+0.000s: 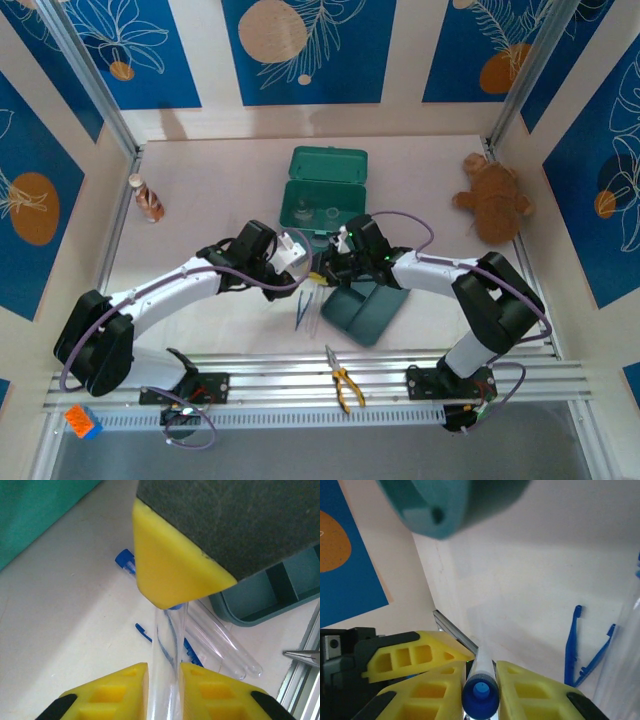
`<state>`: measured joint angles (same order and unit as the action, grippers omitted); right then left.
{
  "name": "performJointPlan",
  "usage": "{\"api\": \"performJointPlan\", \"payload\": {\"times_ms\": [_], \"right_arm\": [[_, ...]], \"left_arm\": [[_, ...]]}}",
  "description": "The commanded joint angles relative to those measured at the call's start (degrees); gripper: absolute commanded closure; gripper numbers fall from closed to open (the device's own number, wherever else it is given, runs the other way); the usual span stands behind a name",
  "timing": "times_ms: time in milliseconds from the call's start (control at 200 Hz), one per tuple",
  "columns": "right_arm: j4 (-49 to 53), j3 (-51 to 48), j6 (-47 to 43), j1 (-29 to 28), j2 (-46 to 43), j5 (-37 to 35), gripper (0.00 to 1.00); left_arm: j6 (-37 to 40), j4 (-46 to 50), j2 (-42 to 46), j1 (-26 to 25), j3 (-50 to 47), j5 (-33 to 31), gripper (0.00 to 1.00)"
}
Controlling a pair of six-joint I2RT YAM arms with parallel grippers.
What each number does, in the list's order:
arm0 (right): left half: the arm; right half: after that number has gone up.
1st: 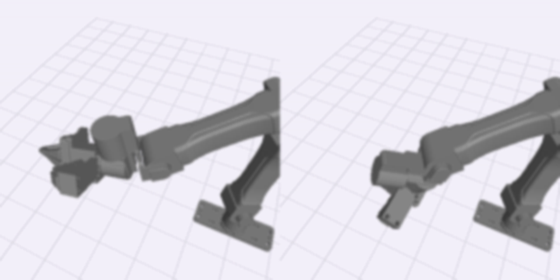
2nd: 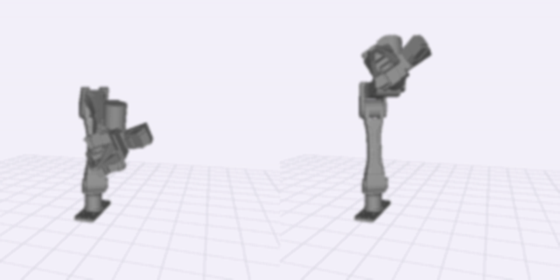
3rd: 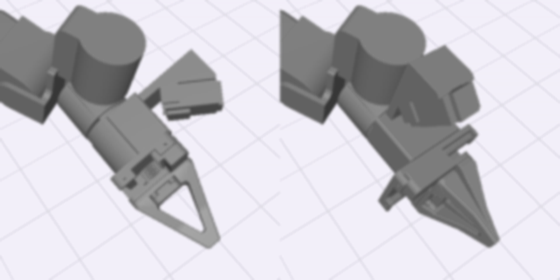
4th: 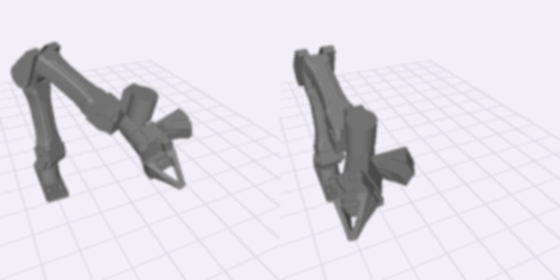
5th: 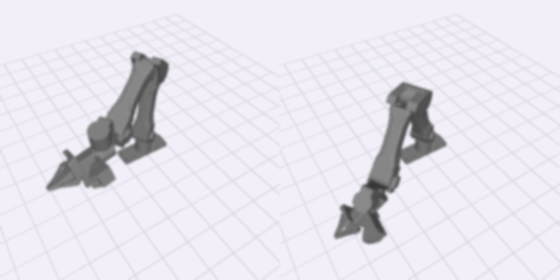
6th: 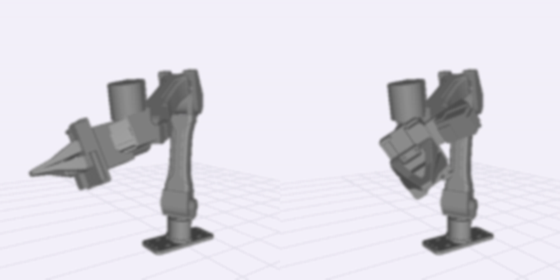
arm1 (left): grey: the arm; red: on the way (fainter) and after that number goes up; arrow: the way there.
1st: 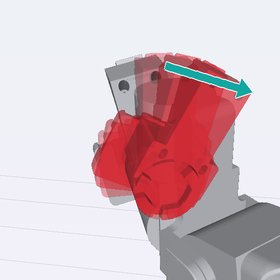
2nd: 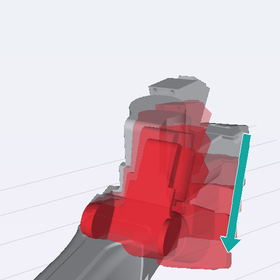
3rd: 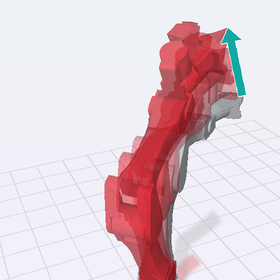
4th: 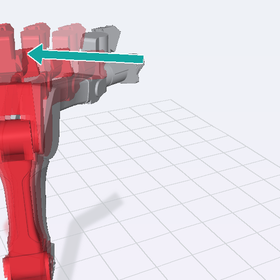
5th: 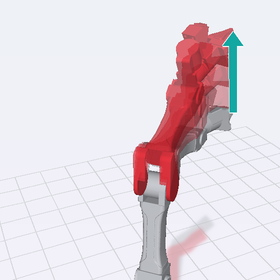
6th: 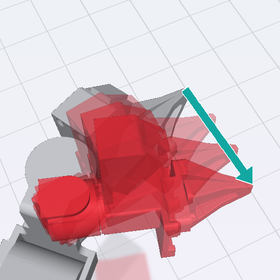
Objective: Organize the chemistry lab equipment
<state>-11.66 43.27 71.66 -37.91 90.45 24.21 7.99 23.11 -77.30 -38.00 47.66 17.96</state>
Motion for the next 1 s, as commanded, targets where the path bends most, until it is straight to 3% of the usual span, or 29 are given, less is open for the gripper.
{"api": "performJointPlan", "payload": {"times_ms": [0, 165, 500, 725, 820, 995], "right_arm": [[4.3, -1.1, -1.9, -0.6, -2.7, 0.3, 0.78], [9.5, -0.5, -3.7, -0.8, -6.2, -2.3, 0.79], [24.0, 6.7, -10.1, -3.1, -9.0, -10.5, 0.79], [32.0, 13.0, -13.3, -5.7, -9.3, -16.9, 0.79], [37.7, 17.6, -15.9, -7.1, -9.2, -20.8, 0.79], [46.3, 27.5, -20.7, -10.4, -7.2, -27.4, 0.79]], "left_arm": [[0.2, -0.1, 0.9, 0.4, 0.2, -0.2, 0.72], [0.1, 0.4, 1.2, 0.5, 0.8, -2.1, 0.6], [1.4, 3.2, 2.3, 0.6, 2.4, 2.2, 0.57], [2.2, 3.7, 2.9, 1.3, 2.1, -0.4, 0.57], [1.4, 3.0, 3.2, 4.6, 1.9, 0.3, 0.56], [-0.4, 1.3, 2.0, 16.6, 4.2, 2.3, 0.57]]}}
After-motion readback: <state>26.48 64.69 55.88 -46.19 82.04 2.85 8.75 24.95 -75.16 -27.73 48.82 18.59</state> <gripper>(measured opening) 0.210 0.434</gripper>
